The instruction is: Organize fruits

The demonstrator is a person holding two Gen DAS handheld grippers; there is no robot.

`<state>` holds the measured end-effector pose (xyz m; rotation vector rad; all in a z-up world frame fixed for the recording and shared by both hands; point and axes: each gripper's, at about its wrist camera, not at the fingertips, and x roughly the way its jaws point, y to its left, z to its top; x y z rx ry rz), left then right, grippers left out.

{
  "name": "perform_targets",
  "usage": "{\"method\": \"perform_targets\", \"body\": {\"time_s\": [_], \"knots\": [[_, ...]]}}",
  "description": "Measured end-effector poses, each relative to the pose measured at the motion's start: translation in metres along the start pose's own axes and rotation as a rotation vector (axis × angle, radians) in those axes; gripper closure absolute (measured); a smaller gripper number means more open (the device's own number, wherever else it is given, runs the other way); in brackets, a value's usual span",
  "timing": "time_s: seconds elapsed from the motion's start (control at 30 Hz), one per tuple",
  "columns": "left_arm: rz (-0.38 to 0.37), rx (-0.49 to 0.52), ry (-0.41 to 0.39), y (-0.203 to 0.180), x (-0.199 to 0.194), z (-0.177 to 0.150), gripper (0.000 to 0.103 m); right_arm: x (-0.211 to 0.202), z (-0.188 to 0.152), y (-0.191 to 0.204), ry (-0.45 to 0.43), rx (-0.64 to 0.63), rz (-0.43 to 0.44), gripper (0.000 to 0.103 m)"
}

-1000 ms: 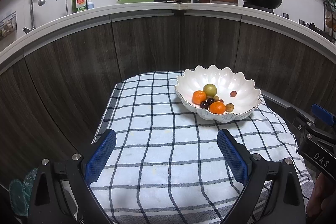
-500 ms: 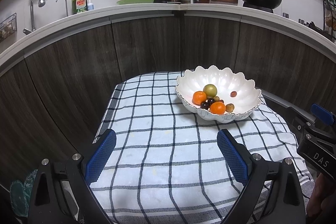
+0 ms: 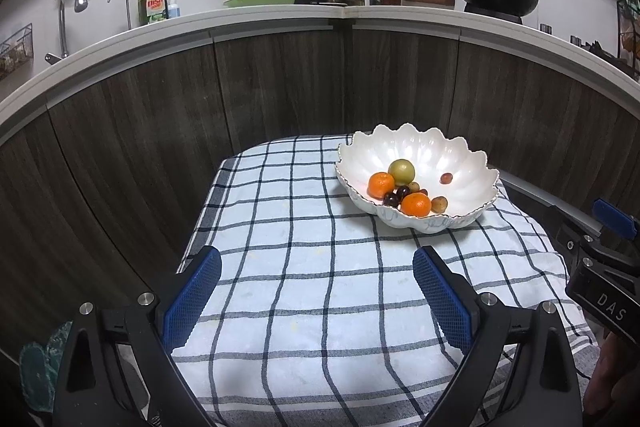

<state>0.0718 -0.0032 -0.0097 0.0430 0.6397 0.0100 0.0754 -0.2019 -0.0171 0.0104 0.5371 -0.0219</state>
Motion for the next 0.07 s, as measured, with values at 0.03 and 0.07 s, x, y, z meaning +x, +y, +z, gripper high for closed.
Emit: {"method": "perform_targets", "body": {"time_s": [0.03,0.07], "knots": [[0.002,0.001,0.002,-0.0004,0.0001,-0.0004,0.005,0.0002,0.0001,0.0,0.0,0.001,0.001,0.018],[0.001,0.0,0.003,-0.0003,0.0001,-0.0006,0.005,0.0001,0.0001,-0.0001,0.0,0.001,0.002,0.018]]}}
